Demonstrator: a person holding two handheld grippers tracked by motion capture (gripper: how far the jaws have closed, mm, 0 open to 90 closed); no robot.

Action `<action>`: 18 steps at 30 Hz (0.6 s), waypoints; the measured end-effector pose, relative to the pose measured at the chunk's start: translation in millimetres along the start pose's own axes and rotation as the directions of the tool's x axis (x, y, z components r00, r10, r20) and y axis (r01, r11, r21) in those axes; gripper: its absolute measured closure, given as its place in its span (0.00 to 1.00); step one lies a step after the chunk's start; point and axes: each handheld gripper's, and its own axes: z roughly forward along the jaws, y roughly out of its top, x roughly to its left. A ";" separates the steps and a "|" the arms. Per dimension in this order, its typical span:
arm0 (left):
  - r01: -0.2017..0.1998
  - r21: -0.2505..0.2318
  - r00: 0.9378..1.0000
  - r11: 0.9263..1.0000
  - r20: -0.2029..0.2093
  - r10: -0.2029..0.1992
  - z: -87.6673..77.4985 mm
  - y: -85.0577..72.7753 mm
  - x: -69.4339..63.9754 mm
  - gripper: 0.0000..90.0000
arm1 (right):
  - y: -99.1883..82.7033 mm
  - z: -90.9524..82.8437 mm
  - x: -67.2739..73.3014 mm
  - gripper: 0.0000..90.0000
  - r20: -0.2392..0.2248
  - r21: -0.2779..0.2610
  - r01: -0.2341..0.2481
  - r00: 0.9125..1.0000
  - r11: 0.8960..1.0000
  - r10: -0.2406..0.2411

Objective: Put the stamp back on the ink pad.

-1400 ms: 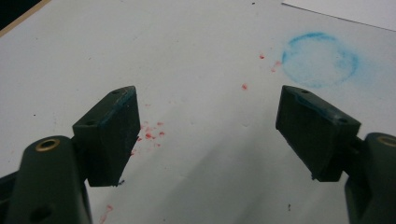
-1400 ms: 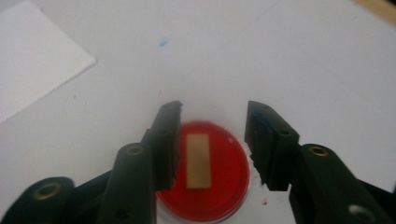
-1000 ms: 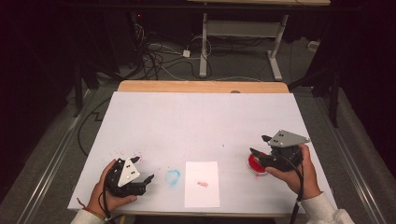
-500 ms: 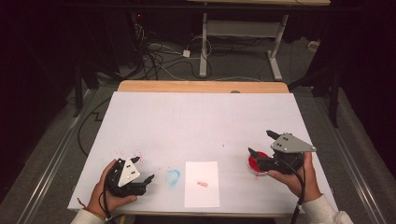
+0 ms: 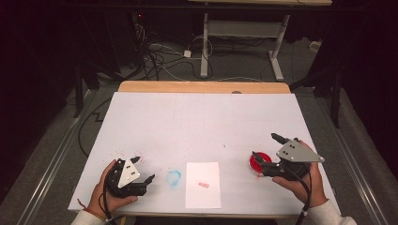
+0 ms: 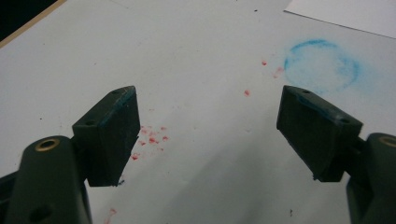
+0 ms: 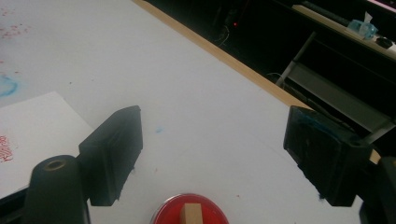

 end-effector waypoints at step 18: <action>-0.005 0.000 1.000 1.000 -0.004 0.005 0.1 0.2 -0.2 0.23 | -14.1 -17.8 -1.2 0.21 0.032 -0.003 0.031 0.999 1.000 -0.031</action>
